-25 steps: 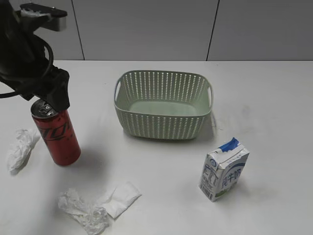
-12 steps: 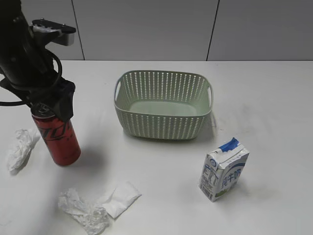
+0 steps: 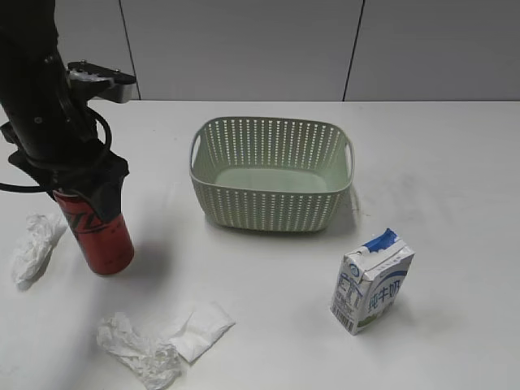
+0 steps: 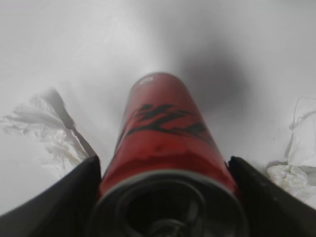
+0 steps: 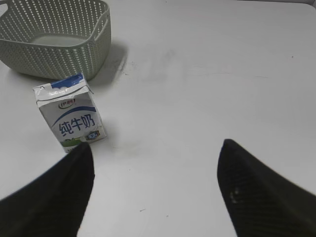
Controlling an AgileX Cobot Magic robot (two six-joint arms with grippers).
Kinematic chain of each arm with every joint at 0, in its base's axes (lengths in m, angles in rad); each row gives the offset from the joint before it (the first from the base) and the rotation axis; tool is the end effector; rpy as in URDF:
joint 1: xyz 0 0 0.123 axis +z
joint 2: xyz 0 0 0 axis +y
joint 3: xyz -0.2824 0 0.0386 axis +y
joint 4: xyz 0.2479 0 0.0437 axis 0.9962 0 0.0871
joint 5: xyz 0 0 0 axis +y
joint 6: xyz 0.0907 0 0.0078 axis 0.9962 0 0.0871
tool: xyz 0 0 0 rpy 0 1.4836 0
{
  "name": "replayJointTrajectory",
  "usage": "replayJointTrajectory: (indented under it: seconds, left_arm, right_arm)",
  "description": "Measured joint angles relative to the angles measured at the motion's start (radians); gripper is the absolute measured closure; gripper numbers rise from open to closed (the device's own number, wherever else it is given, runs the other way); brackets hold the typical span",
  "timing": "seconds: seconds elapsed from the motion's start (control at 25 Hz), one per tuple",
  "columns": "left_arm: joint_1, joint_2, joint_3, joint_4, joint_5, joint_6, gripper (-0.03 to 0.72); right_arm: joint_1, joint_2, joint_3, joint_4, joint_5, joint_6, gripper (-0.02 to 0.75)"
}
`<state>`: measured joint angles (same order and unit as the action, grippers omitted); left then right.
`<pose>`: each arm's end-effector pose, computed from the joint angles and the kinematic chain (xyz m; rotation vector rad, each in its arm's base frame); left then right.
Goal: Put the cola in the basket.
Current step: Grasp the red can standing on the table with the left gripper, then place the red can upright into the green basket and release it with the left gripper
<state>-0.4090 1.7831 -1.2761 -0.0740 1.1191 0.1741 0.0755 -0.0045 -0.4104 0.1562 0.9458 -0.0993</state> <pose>0.3077 -0.1400 0.2180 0.8489 2.9980 -0.1097 0.0075 0.0121 0.2618 -0.1640 2.0023 0.1705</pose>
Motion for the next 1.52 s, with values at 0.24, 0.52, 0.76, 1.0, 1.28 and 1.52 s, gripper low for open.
replayJointTrajectory:
  seconds: [0.24, 0.52, 0.76, 1.0, 1.28, 1.52]
  left_arm:
    - [0.0, 0.001, 0.0, 0.001, 0.003, 0.0, 0.154]
    - [0.0, 0.002, -0.008, 0.002, 0.021, 0.0, 0.188]
    - [0.0, -0.007, -0.144, 0.021, 0.097, 0.0, 0.188]
    - [0.0, -0.017, -0.419, 0.006, 0.098, 0.0, 0.188]
    - [-0.026, 0.009, -0.648, -0.074, 0.104, 0.0, 0.188]
    - [-0.138, 0.126, -0.735, -0.069, 0.107, 0.0, 0.188]
  right_arm:
    - [0.0, 0.0, 0.0, 0.0, 0.0, 0.0, 0.148]
    - [0.0, 0.0, 0.0, 0.0, 0.0, 0.0, 0.148]
    - [0.0, 0.0, 0.0, 0.0, 0.0, 0.0, 0.148]
    - [0.0, 0.0, 0.0, 0.0, 0.0, 0.0, 0.148]
    - [0.0, 0.0, 0.0, 0.0, 0.0, 0.0, 0.148]
    - [0.0, 0.0, 0.0, 0.0, 0.0, 0.0, 0.148]
